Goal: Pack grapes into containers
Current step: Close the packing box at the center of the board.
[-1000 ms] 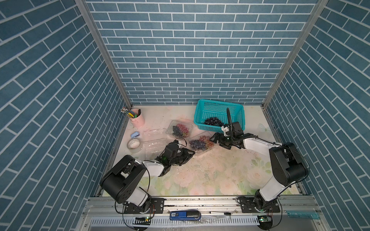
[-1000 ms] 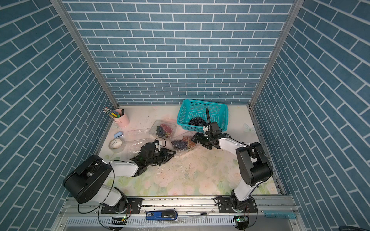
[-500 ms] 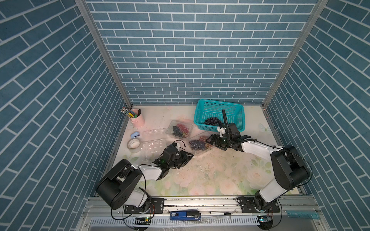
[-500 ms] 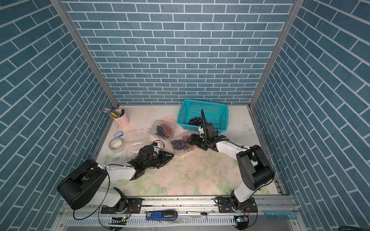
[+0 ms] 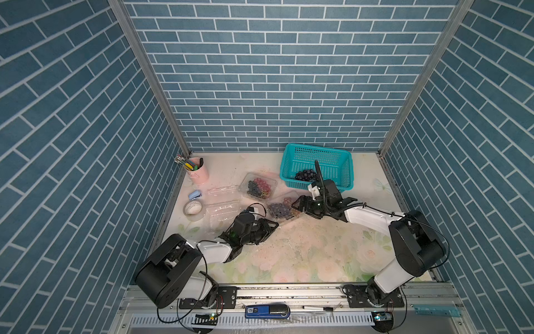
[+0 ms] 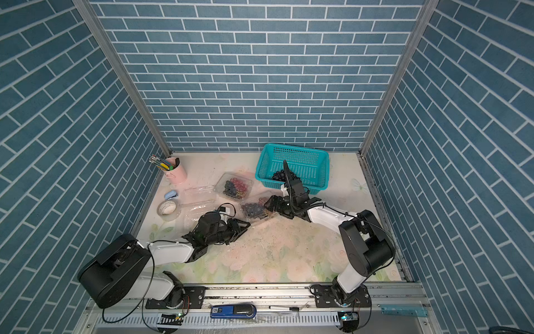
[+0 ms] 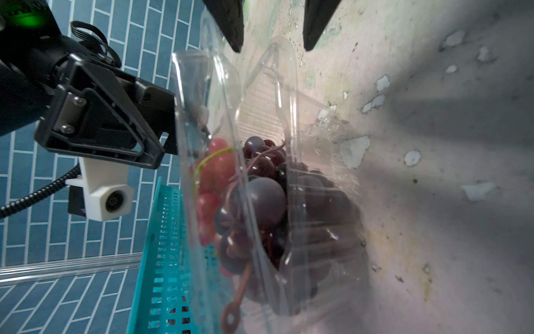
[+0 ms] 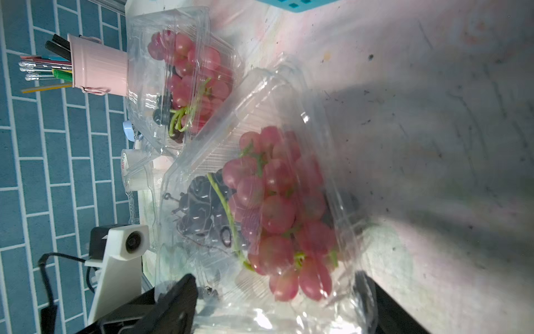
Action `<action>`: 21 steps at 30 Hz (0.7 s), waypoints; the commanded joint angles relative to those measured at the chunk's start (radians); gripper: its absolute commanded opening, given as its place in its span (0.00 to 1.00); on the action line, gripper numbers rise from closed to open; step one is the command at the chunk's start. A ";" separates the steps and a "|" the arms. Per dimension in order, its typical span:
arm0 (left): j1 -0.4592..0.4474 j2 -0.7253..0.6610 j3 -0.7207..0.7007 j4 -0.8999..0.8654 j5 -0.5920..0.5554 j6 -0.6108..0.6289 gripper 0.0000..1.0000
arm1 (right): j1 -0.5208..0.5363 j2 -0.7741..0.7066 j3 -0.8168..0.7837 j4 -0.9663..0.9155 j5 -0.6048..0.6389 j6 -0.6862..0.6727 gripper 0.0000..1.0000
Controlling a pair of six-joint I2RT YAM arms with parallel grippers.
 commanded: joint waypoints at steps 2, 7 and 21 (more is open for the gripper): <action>-0.004 -0.052 -0.032 -0.021 -0.006 0.006 0.36 | 0.003 -0.013 -0.005 0.010 0.011 0.018 0.85; -0.004 -0.128 -0.068 -0.090 -0.024 0.014 0.32 | 0.002 -0.008 0.019 -0.021 0.021 -0.008 0.85; -0.004 -0.040 -0.013 -0.026 -0.047 0.027 0.34 | -0.042 -0.009 0.080 -0.142 0.065 -0.104 0.85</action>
